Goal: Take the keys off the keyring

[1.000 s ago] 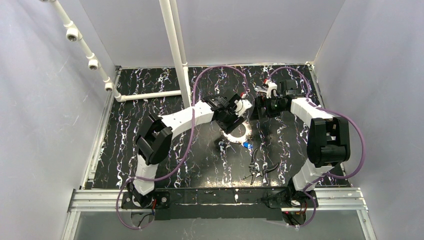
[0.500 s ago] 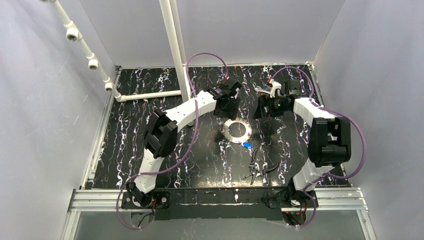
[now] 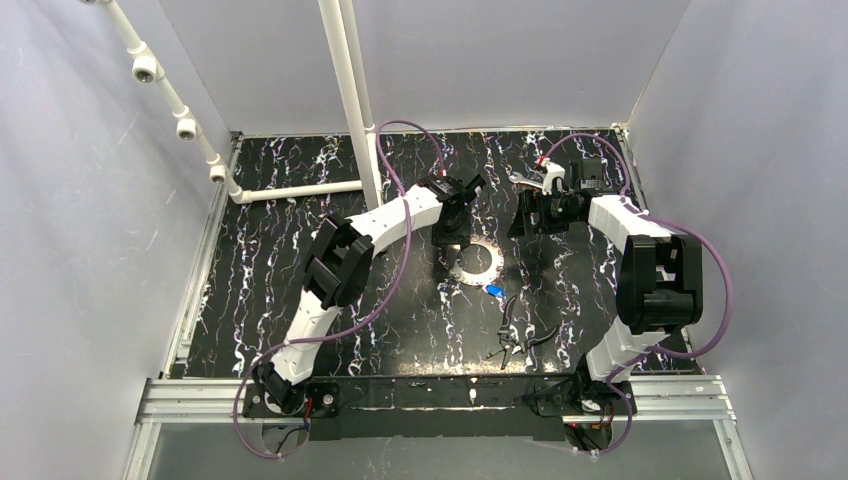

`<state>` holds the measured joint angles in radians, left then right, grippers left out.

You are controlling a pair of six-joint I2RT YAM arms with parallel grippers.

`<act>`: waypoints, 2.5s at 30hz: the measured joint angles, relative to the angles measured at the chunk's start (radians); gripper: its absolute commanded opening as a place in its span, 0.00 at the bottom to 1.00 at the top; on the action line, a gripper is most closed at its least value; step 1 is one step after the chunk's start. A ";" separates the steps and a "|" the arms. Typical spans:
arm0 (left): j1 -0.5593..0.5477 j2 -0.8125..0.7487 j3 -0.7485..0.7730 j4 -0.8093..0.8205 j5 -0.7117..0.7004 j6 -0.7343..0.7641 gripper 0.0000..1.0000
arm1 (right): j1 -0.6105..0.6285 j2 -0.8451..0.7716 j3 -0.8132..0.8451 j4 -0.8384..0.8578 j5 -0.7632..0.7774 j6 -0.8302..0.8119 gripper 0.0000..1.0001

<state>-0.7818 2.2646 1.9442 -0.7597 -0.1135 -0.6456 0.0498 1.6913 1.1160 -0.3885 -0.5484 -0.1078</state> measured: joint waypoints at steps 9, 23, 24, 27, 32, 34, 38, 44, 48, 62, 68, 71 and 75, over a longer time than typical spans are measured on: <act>0.011 0.004 0.000 -0.011 -0.007 -0.043 0.44 | -0.004 0.000 0.000 0.000 -0.005 0.000 1.00; 0.028 0.049 0.000 0.019 0.008 -0.043 0.15 | -0.004 0.005 0.000 0.003 -0.019 0.000 1.00; 0.029 0.049 0.000 0.026 0.013 -0.037 0.08 | -0.004 0.006 -0.001 0.003 -0.024 0.000 1.00; 0.029 0.047 -0.007 0.051 0.026 -0.023 0.00 | -0.004 0.006 -0.002 0.003 -0.043 0.000 1.00; 0.021 -0.027 -0.132 0.135 0.045 0.039 0.00 | -0.004 0.005 -0.002 -0.004 -0.082 -0.011 1.00; 0.010 -0.088 -0.201 0.172 0.058 0.105 0.00 | -0.004 0.002 -0.002 -0.013 -0.103 -0.031 1.00; -0.009 -0.162 -0.232 0.210 0.066 0.166 0.00 | -0.005 -0.026 -0.002 -0.040 -0.130 -0.064 1.00; -0.044 -0.249 -0.246 0.248 0.098 0.246 0.00 | -0.005 -0.099 0.001 -0.082 -0.148 -0.106 1.00; -0.058 -0.289 -0.252 0.268 0.154 0.314 0.00 | -0.005 -0.142 0.010 -0.123 -0.161 -0.152 1.00; -0.060 -0.441 -0.343 0.303 0.394 0.530 0.00 | -0.005 -0.303 0.015 -0.272 -0.294 -0.339 1.00; -0.060 -0.476 -0.343 0.301 0.489 0.584 0.00 | -0.005 -0.377 0.001 -0.287 -0.375 -0.386 1.00; -0.060 -0.481 -0.342 0.296 0.519 0.609 0.00 | 0.001 -0.418 -0.019 -0.295 -0.403 -0.406 1.00; -0.060 -0.482 -0.337 0.272 0.562 0.619 0.00 | 0.020 -0.436 -0.019 -0.319 -0.415 -0.446 1.00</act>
<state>-0.8417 1.7828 1.6070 -0.4873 0.4488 -0.0265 0.0696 1.2556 1.0966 -0.7078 -0.9634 -0.5537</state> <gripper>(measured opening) 0.028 1.000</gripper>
